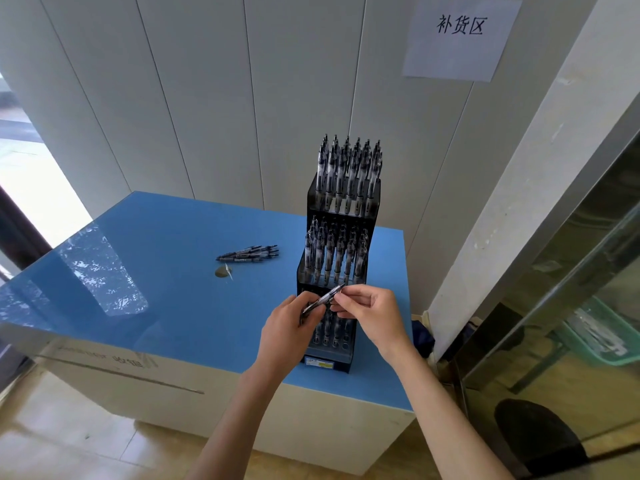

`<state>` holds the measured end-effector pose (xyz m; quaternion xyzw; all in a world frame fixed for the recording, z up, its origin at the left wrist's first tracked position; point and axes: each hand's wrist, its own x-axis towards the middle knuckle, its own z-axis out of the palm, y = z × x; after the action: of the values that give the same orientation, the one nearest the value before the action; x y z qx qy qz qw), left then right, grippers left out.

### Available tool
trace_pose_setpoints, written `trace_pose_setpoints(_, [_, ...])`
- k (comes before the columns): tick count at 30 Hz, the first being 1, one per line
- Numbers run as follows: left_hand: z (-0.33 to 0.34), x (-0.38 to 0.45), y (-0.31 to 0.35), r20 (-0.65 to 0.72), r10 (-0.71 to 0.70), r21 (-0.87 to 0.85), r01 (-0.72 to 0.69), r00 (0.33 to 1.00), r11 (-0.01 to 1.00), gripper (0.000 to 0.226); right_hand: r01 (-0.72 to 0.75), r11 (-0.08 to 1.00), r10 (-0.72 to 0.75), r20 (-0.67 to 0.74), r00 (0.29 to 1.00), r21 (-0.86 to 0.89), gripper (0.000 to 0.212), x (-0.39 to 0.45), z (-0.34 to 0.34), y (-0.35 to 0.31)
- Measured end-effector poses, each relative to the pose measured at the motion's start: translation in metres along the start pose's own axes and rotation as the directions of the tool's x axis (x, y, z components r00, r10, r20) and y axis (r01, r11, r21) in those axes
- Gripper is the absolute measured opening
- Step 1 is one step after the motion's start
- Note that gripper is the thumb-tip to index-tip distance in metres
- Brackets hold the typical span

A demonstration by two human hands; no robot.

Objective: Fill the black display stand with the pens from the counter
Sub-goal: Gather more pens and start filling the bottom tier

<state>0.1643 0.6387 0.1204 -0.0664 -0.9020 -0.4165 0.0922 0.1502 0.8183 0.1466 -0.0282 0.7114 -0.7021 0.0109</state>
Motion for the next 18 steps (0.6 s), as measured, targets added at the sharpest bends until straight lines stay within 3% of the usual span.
trace_pose_setpoints(4, [-0.003, -0.001, -0.001, 0.017, 0.028, 0.104, -0.029, 0.999, 0.994, 0.017, -0.014, 0.994, 0.017, -0.03, 0.999, 0.108, 0.013, -0.002, -0.001, -0.002])
trace_pose_setpoints(7, [-0.012, -0.001, -0.001, 0.036, 0.054, 0.217, -0.061, 0.998, 0.974, 0.032, 0.04, 0.997, -0.035, -0.083, 0.996, 0.067, 0.009, 0.001, -0.008, -0.003])
trace_pose_setpoints(12, [-0.032, 0.004, -0.008, 0.032, 0.102, 0.422, -0.106, 0.994, 0.9, 0.048, 0.137, 0.961, -0.169, -0.117, 0.979, -0.238, 0.009, 0.006, -0.023, 0.005])
trace_pose_setpoints(18, [-0.047, 0.004, -0.012, -0.008, 0.055, 0.451, -0.046, 0.998, 0.891, 0.049, 0.235, 0.788, -0.326, -0.062, 0.943, -0.569, 0.01, 0.007, -0.031, 0.018])
